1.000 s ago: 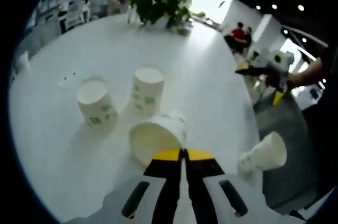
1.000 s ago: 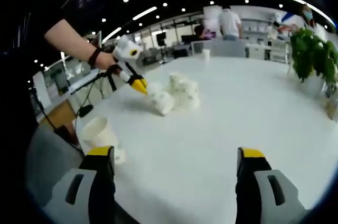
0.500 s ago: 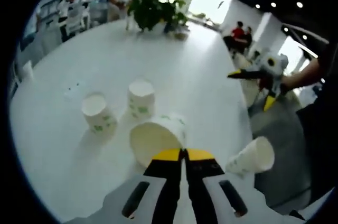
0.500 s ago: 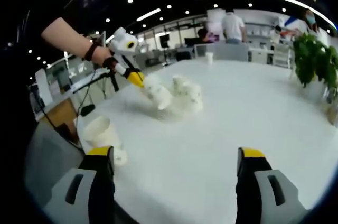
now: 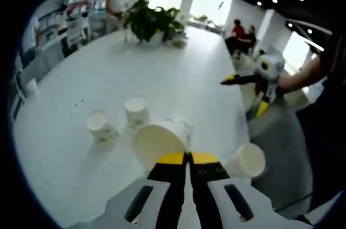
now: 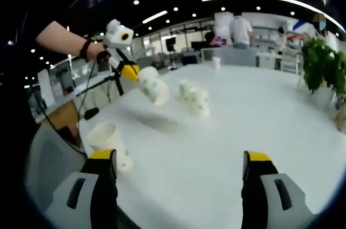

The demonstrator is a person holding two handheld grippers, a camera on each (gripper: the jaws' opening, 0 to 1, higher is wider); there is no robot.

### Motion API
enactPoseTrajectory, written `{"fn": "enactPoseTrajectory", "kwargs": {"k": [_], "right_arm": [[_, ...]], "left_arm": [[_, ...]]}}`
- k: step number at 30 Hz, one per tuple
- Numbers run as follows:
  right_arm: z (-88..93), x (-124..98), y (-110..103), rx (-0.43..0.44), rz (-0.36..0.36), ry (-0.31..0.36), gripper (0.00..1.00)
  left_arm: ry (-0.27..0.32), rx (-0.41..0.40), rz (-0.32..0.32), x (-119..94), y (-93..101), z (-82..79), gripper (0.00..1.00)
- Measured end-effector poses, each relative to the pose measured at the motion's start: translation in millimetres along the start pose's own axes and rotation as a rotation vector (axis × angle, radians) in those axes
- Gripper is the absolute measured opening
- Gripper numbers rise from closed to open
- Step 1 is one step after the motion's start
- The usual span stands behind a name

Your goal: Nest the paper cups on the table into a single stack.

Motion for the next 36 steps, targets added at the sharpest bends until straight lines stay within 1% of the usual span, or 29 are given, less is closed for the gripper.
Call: {"fn": "enactPoseTrajectory", "kwargs": {"k": [5,6,9,13,15,17,28,31,33,36], "right_arm": [[-2.4,-1,0,-0.002,-0.001,0.008,0.95],[-3.4,-1,0,-0.002,0.000,0.013,0.95],[-4.9,-2,-1,-0.006,-0.001,0.013,0.95],[-7.1,-2,0,-0.011,0.001,0.016,0.95],[-7.2,-2,2,-0.008,0.004,0.016,0.95],[-7.3,-2,3,-0.008,0.006,0.017,0.95],[-16.3,-4,11,-0.020,0.024,0.032,0.96],[-19.0,-3,12,-0.018,0.021,0.038,0.96],[-19.3,-3,12,-0.027,0.022,0.035,0.96],[-20.0,-2,14,-0.019,0.022,0.038,0.96]], "left_arm": [[-0.011,0.014,-0.005,-4,11.8,0.1,0.00],[-0.010,0.029,-0.008,-5,15.4,-0.8,0.00],[-0.004,0.028,-0.007,-7,20.9,-3.0,0.00],[-0.007,0.057,-0.009,-10,29.8,-7.3,0.00],[-0.010,0.067,-0.015,-12,30.8,-7.9,0.00],[0.000,0.071,-0.015,-14,33.2,-9.8,0.00],[-0.033,0.081,0.001,-14,47.5,-6.0,0.00],[-0.033,0.092,0.005,-14,52.5,-6.5,0.00],[-0.044,0.099,0.009,-14,55.5,-5.8,0.00],[-0.055,0.111,0.014,-15,60.4,-4.2,0.00]]}}
Point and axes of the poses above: the point that each gripper's makers call its tool centre point, and the gripper's own axes: x roughly forward along the fingers, y roughly to its right, z roughly out of its underside, the point moved 5 cm from there along -x, roughly backward along the fingers, and after that the axes turned 9 degrees about -y, right-handed, at the moved point
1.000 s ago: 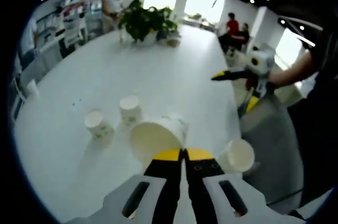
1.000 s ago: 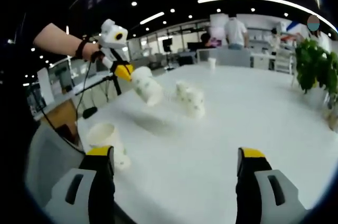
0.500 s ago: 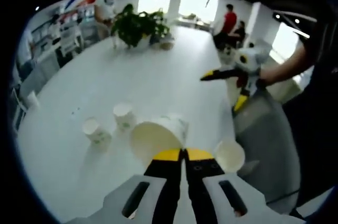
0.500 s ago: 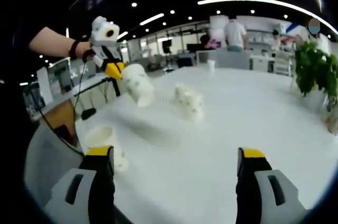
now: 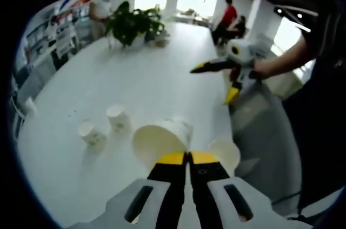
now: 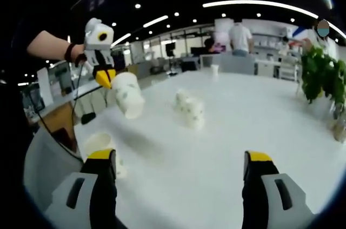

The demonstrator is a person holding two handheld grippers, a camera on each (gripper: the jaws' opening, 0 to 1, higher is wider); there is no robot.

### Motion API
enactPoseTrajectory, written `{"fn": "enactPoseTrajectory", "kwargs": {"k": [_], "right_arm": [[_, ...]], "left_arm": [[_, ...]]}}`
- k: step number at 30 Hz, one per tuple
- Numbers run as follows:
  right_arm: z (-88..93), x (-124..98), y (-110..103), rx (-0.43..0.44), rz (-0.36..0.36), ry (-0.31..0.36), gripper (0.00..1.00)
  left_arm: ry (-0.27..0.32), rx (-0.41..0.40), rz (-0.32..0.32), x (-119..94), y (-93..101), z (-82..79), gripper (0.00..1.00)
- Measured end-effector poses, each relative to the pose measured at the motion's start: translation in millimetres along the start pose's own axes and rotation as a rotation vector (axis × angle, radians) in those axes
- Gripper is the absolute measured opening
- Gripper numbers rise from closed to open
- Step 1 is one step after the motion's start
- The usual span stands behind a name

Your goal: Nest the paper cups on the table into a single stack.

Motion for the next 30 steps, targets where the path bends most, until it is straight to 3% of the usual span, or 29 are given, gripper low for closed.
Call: {"fn": "enactPoseTrajectory", "kwargs": {"k": [15,30], "right_arm": [[3.3,4,2,-0.004,0.001,-0.013,0.96],[3.9,2,4,0.003,0.009,-0.012,0.96]], "left_arm": [[-0.113,0.141,-0.003,-2,22.6,-2.0,0.00],[-0.171,0.180,0.024,1,46.2,-11.2,0.00]]}}
Point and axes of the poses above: the point that each gripper's makers call its tool centre point, and the gripper's own axes: x roughly forward along the fingers, y roughly to its right, z roughly out of its underside, the point moved 5 cm from there along -x, roughly backward along the fingers, and after that the axes turned 9 degrees about -y, right-handed, at the moved point
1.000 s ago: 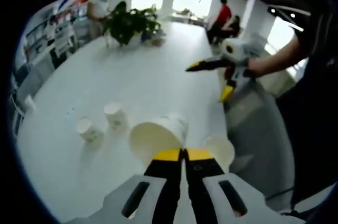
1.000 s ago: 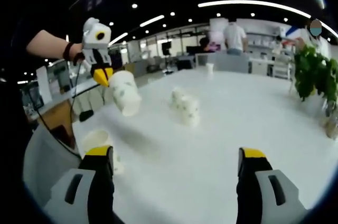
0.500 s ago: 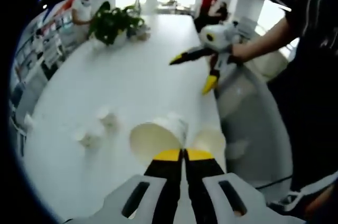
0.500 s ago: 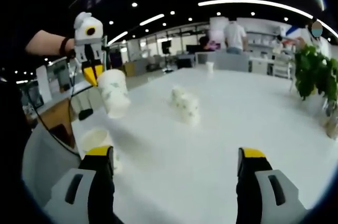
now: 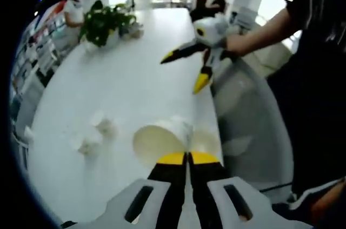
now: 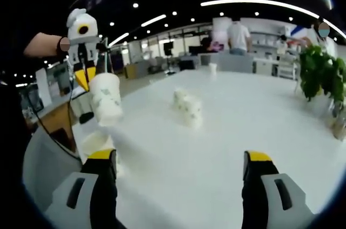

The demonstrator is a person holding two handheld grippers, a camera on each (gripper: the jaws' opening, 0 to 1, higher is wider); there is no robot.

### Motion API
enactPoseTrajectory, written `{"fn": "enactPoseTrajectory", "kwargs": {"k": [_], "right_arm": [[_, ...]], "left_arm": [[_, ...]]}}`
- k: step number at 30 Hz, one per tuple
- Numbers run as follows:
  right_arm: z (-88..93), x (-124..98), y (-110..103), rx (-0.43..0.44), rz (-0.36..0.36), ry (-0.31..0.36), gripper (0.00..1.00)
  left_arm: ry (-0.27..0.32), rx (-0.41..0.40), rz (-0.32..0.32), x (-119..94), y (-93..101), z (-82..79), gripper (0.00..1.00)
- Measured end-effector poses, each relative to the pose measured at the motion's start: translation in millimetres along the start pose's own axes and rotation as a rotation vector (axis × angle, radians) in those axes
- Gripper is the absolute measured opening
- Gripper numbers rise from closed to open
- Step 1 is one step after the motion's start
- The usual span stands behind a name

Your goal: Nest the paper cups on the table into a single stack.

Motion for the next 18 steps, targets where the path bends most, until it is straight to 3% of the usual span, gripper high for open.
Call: {"fn": "enactPoseTrajectory", "kwargs": {"k": [5,18], "right_arm": [[1.6,-1,0,0.010,-0.002,0.000,0.95],[3.9,-3,0,0.017,0.000,0.003,0.95]], "left_arm": [[-0.086,0.101,-0.013,3,8.4,1.2,0.00],[-0.160,0.174,-0.012,11,21.4,-6.5,0.00]]}}
Point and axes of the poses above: the point that each gripper's makers call its tool centre point, and the gripper's own axes: x roughly forward along the fingers, y roughly to its right, z roughly out of its underside, the point moved 5 cm from there along -x, roughly backward along the fingers, and after that the axes turned 9 degrees about -y, right-handed, at the moved point
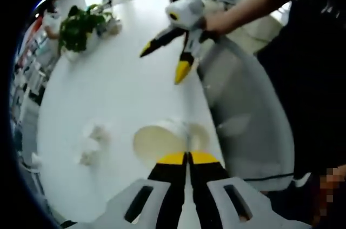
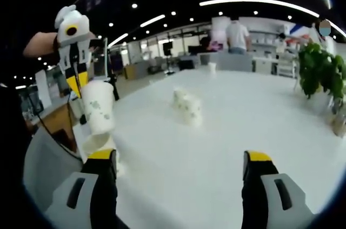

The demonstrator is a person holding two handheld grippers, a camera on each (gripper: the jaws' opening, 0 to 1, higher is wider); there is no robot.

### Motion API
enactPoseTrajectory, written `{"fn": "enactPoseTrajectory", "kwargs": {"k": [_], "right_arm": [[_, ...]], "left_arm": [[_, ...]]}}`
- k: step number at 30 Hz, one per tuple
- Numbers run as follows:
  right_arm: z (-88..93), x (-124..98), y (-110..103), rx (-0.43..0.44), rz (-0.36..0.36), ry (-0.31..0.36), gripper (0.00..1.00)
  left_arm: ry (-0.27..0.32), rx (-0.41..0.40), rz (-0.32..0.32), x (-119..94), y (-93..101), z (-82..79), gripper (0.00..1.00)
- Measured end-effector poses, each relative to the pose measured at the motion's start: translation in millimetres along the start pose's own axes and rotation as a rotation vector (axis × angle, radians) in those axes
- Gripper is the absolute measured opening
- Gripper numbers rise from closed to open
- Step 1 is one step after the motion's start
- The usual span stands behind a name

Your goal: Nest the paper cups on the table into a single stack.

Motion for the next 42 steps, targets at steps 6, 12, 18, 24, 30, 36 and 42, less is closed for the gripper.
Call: {"fn": "enactPoseTrajectory", "kwargs": {"k": [6,12,18,24,30,36,42], "right_arm": [[0.8,-2,1,0.006,0.003,0.002,0.95],[2.0,-2,1,0.010,0.001,0.003,0.95],[2.0,-4,1,0.011,0.001,0.003,0.95],[3.4,-5,3,0.013,0.003,0.005,0.95],[3.7,-4,3,0.015,0.000,0.002,0.94],[3.5,-4,4,0.018,-0.001,0.004,0.95],[3.5,-4,5,0.023,0.000,0.008,0.94]], "left_arm": [[-0.033,0.037,0.005,2,4.6,-1.3,0.00],[-0.066,0.058,0.004,3,7.0,-1.3,0.00],[-0.111,0.075,0.014,8,11.7,-0.7,0.00],[-0.118,0.067,0.025,8,15.6,-0.7,0.00],[-0.147,0.072,0.021,8,16.1,3.7,0.00],[-0.185,0.073,0.032,18,19.1,4.8,0.00],[-0.209,0.056,0.051,27,19.2,3.6,0.00]]}}
Point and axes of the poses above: the point that each gripper's makers call its tool centre point, and the gripper's own axes: x roughly forward along the fingers, y roughly to its right, z roughly out of its underside, the point moved 5 cm from there along -x, roughly backward along the fingers, and after that the axes turned 9 degrees about -y, right-handed, at the moved point
